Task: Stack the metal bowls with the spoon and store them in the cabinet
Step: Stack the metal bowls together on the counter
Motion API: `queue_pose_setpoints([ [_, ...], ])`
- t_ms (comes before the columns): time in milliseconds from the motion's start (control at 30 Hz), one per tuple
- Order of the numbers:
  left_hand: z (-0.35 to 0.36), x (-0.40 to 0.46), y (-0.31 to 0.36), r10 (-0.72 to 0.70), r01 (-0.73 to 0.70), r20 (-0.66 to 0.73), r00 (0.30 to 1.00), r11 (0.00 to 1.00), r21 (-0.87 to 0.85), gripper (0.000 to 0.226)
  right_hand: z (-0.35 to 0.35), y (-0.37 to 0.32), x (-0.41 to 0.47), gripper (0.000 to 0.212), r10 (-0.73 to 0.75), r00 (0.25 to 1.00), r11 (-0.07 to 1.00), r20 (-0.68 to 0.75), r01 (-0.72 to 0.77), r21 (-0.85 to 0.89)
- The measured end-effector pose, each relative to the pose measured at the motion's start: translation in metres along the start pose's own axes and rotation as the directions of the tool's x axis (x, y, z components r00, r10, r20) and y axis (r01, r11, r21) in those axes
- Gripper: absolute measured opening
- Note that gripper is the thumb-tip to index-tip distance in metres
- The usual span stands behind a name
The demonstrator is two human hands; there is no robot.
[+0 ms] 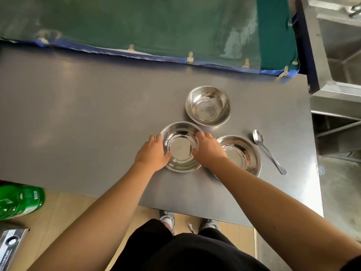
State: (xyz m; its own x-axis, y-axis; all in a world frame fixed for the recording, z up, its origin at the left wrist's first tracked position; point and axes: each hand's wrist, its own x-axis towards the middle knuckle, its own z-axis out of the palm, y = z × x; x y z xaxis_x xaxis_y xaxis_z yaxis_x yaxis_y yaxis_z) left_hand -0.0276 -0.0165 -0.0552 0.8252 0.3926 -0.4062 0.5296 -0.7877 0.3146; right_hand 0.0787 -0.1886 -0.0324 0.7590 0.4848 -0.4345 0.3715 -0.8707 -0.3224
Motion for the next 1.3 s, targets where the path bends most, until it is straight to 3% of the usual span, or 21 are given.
queue_pose_setpoints([
  [300,0.003,0.003,0.007,-0.08,0.085,0.039,0.996,0.985,-0.15,0.067,0.005,-0.001,0.003,0.048,0.175,0.984,0.981,0.03,-0.177,0.073],
  [500,-0.004,0.005,0.01,-0.144,0.147,0.03,0.989,0.966,-0.214,0.07,0.005,-0.004,0.006,0.05,0.184,0.983,0.977,0.028,-0.186,0.105],
  [967,-0.075,0.04,0.035,-0.121,0.072,-0.165,0.979,0.959,-0.275,0.066,-0.06,-0.01,0.039,0.057,0.115,0.99,0.961,-0.086,-0.089,0.261],
  [1300,-0.084,0.101,0.089,-0.016,-0.021,-0.141,0.99,0.965,-0.263,0.061,-0.104,0.029,0.076,0.056,0.21,0.97,0.942,-0.12,-0.168,0.291],
])
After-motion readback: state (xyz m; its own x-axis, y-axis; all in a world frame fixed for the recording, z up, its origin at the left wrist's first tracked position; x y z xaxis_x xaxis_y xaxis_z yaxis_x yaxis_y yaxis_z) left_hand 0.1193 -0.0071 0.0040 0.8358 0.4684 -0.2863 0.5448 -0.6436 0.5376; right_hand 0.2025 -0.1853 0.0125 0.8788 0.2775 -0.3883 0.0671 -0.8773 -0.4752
